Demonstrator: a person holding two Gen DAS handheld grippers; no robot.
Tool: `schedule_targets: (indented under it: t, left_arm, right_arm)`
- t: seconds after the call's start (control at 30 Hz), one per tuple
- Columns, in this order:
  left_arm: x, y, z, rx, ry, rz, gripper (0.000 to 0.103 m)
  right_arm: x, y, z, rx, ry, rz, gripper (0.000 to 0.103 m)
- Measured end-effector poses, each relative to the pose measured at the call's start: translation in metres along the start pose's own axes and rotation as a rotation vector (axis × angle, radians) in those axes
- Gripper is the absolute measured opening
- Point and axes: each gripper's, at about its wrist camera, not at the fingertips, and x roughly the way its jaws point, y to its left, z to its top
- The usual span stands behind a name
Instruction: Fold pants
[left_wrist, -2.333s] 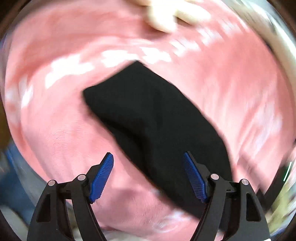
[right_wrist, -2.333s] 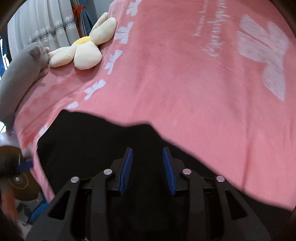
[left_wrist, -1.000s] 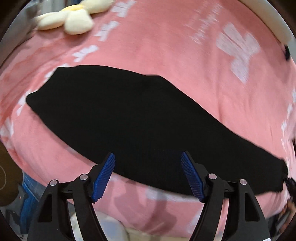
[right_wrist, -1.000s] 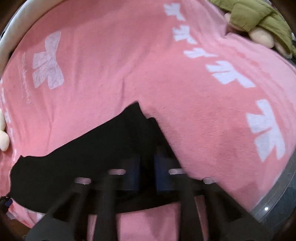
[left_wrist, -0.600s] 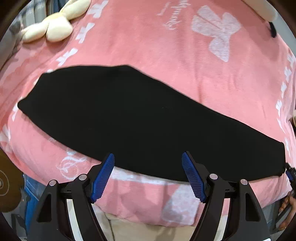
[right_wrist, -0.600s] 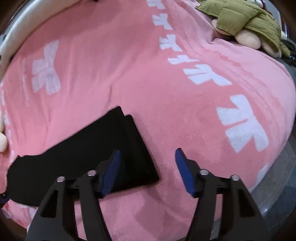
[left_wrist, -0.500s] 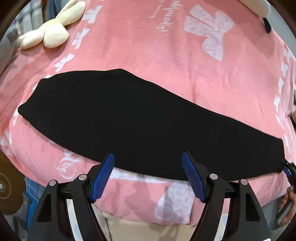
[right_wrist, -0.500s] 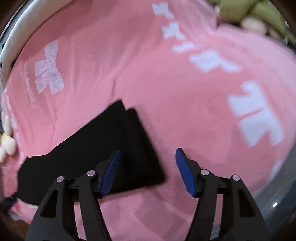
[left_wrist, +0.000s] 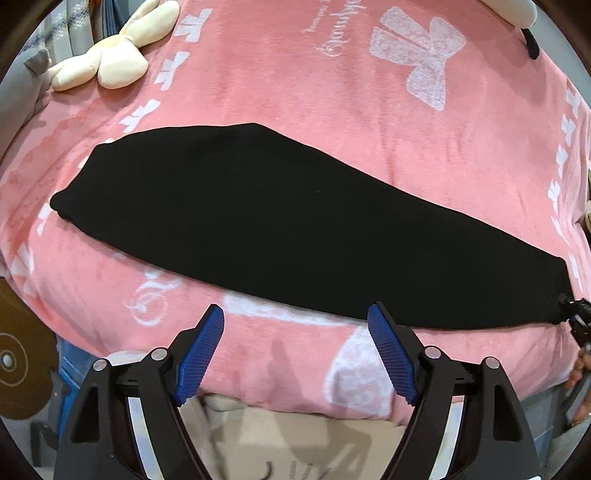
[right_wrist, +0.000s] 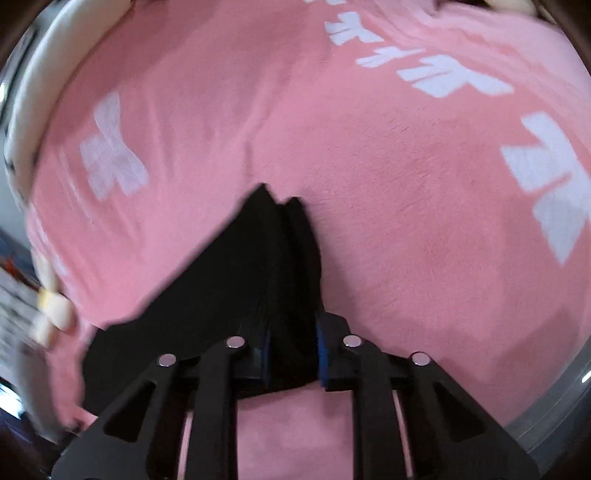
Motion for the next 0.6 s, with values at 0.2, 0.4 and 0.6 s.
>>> schedule_targets:
  t: [0.2,0.4,0.6]
  left_arm:
    - [0.005,0.025,-0.006,-0.050,-0.002,-0.053,0.077]
    - [-0.001,0.057,-0.015,-0.073,0.025,-0.103,0.077]
    - [-0.012,0.107,-0.021,-0.095,-0.013,-0.108,0.077]
  right_arm:
    - [-0.013,0.158,-0.034,-0.249,0.050,0.248,0.017]
    - [0.097,0.280,-0.141,-0.511,0.342,0.233,0.047]
    - [0.047,0.288,-0.177,-0.645,0.135,0.031,0.066]
